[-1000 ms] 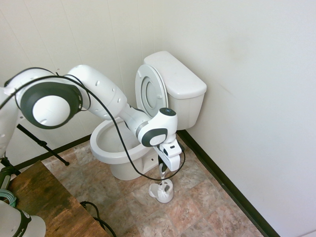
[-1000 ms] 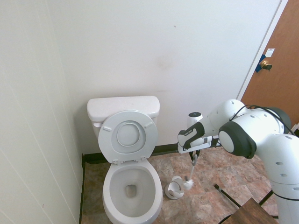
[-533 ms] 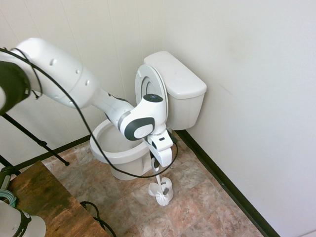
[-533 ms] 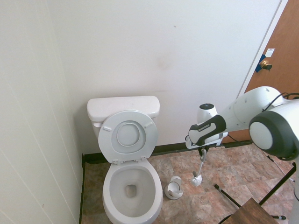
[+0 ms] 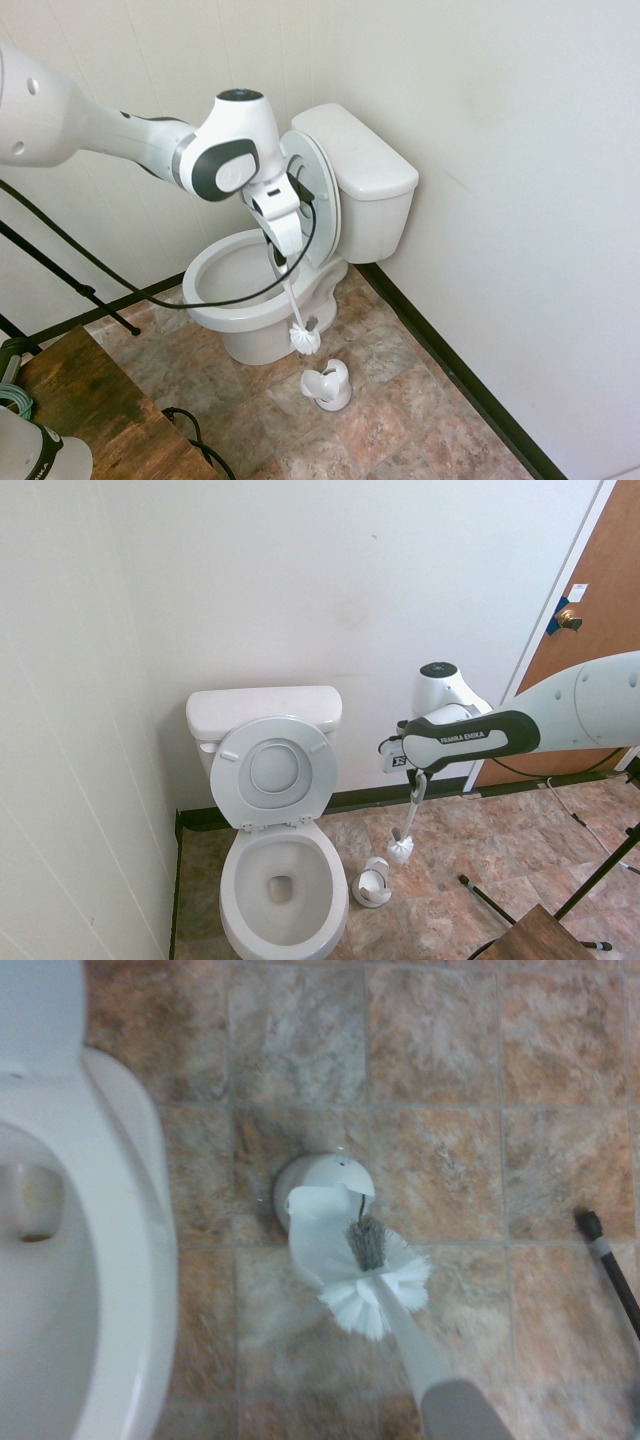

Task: Clean the toilet

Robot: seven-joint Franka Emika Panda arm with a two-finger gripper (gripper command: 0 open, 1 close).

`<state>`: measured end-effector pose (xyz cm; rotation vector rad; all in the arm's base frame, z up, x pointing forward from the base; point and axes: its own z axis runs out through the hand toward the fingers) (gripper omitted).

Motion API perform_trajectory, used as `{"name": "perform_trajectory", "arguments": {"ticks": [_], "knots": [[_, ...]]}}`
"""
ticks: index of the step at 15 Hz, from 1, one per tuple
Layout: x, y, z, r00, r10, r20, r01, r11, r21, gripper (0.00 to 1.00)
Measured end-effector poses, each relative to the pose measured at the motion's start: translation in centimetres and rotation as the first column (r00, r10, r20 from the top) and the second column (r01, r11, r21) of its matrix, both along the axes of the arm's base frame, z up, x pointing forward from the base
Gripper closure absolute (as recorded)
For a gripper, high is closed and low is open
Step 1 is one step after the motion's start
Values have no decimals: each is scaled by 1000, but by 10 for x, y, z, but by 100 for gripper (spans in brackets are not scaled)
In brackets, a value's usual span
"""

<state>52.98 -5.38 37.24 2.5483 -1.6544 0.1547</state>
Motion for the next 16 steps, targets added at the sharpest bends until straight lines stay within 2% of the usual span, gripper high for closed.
{"name": "perform_trajectory", "arguments": {"ticks": [3,7,13,16], "knots": [[7,63,32,998,58,25,-58,998,-5,100],[12,134,40,992,120,49,-121,993,7,100],[55,183,12,980,158,117,-169,981,92,100],[77,198,-23,979,161,123,-176,977,122,100]]}}
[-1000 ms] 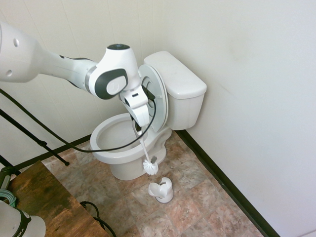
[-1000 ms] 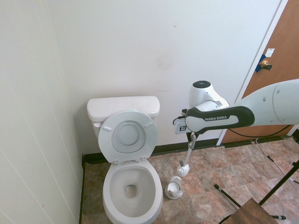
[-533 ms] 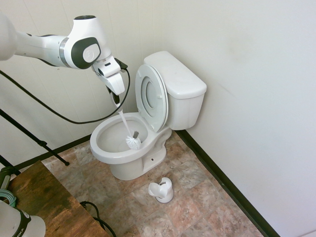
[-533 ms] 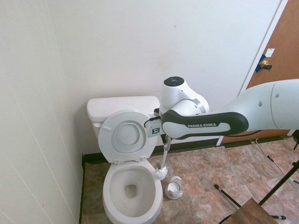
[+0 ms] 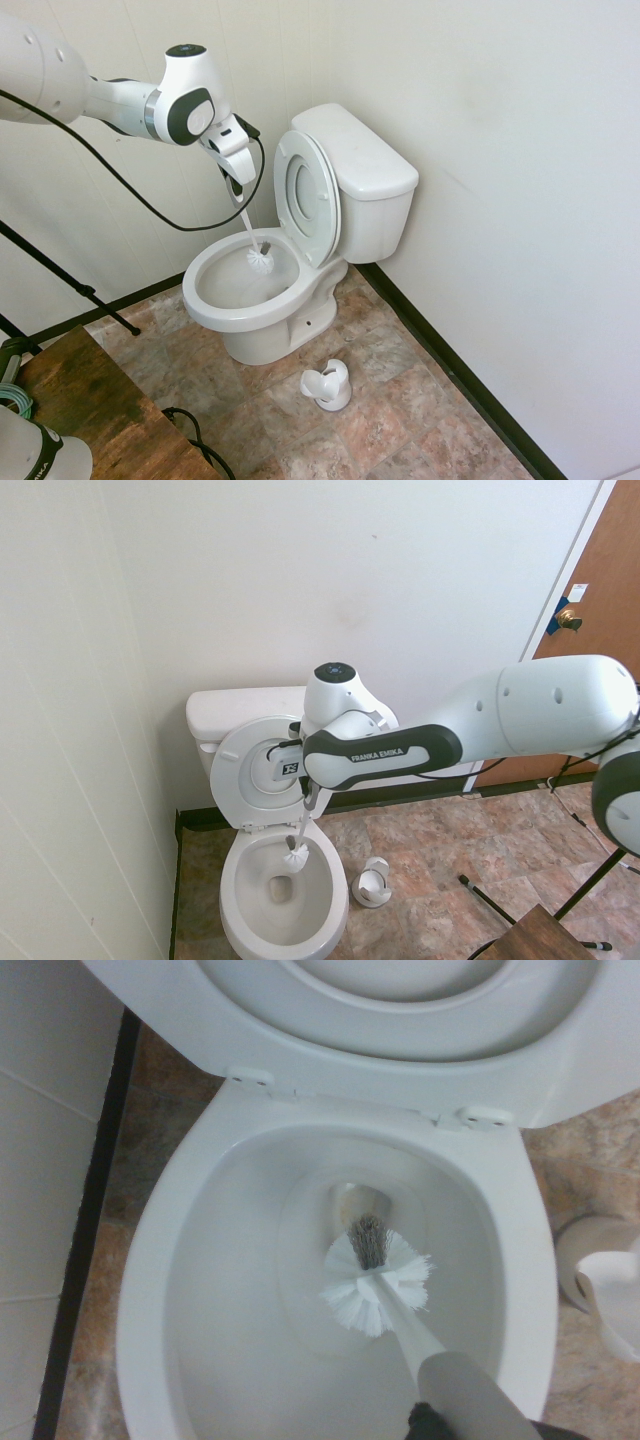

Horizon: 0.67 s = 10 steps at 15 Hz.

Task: Clean the toilet

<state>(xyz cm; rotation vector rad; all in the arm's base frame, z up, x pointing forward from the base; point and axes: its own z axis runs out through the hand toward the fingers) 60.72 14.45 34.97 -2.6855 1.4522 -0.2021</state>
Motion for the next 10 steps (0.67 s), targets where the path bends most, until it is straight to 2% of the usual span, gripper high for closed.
{"name": "perform_trajectory", "arguments": {"ticks": [3,10], "knots": [[27,18,-48,1000,-12,-3,12,1000,23,100],[81,33,-105,992,-117,36,117,993,17,100]]}}
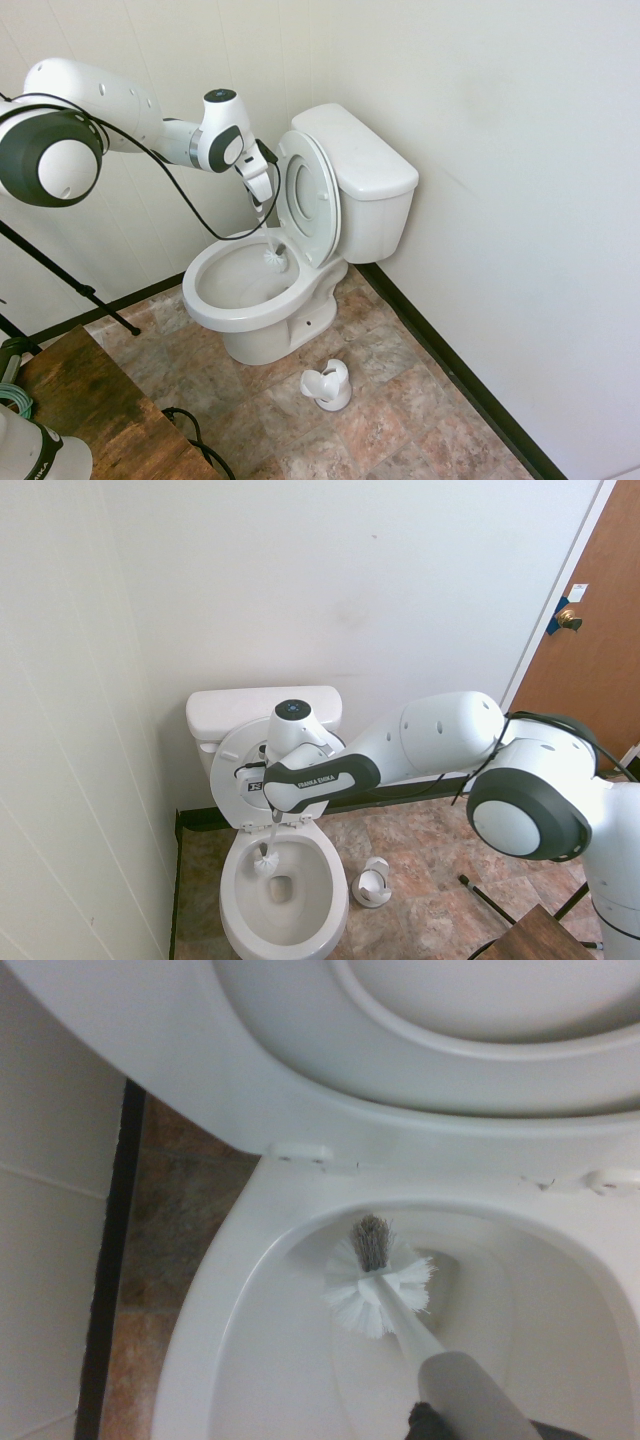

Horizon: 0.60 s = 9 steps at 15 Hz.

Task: Clean the toilet

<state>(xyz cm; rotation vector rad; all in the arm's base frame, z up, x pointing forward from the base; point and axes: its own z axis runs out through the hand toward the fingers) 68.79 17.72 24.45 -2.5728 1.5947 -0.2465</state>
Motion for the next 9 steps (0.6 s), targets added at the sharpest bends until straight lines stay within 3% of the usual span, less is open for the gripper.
{"name": "perform_trajectory", "arguments": {"ticks": [4,9], "knots": [[14,1,-32,999,-37,-7,37,999,-13,100],[9,33,-46,1000,3,-15,-3,1000,-15,100]]}}
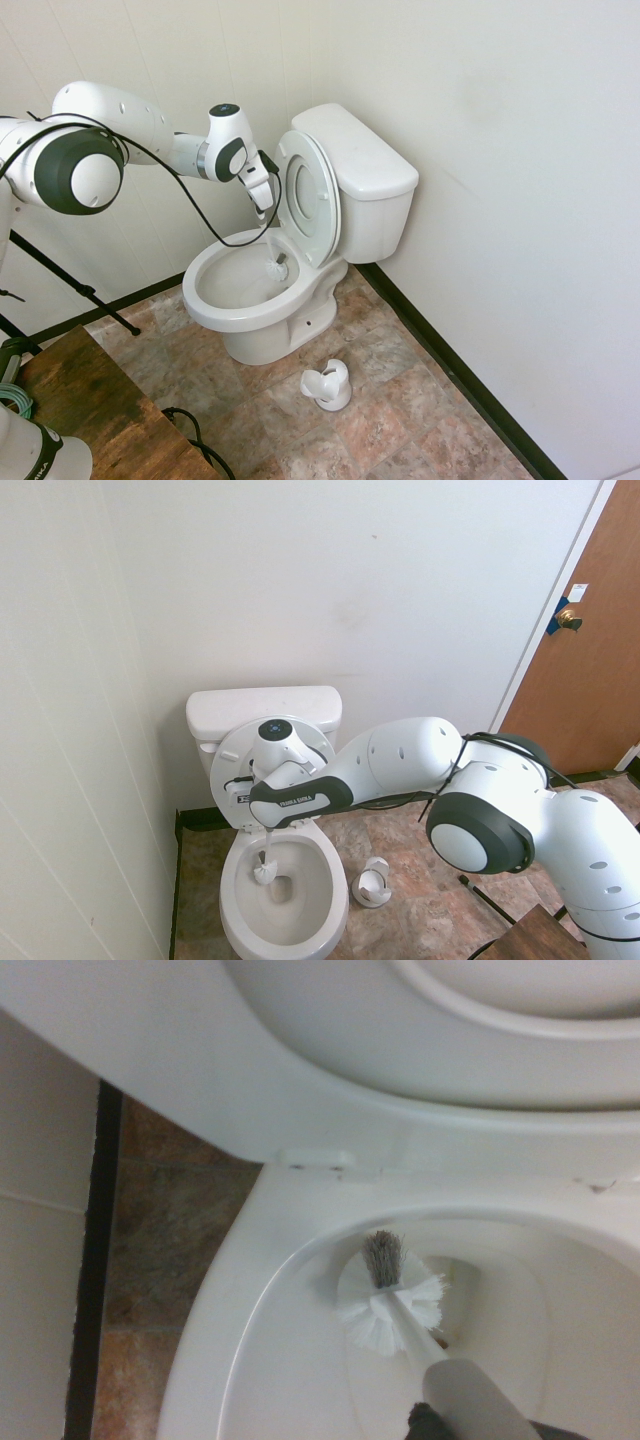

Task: Clean the toilet

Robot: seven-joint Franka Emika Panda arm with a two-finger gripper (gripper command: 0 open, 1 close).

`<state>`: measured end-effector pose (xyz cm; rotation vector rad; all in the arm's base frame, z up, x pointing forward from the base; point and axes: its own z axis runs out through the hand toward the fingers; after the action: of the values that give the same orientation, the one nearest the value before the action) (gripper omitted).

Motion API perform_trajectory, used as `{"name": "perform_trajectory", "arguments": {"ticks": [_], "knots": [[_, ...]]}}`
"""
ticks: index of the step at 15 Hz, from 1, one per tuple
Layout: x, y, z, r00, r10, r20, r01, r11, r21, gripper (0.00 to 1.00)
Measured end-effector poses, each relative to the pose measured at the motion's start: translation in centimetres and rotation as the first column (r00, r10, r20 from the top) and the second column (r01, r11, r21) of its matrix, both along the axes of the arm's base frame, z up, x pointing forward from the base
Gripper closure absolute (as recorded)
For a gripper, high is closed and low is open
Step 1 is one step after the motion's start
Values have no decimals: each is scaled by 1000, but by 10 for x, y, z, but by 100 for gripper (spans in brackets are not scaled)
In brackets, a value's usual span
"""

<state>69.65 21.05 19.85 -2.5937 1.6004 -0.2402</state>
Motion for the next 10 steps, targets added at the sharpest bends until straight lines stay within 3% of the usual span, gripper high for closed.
{"name": "perform_trajectory", "arguments": {"ticks": [6,10], "knots": [[-43,1,-38,999,52,-14,-53,998,-28,100],[-84,-2,-35,994,107,-30,-108,994,-24,100]]}}
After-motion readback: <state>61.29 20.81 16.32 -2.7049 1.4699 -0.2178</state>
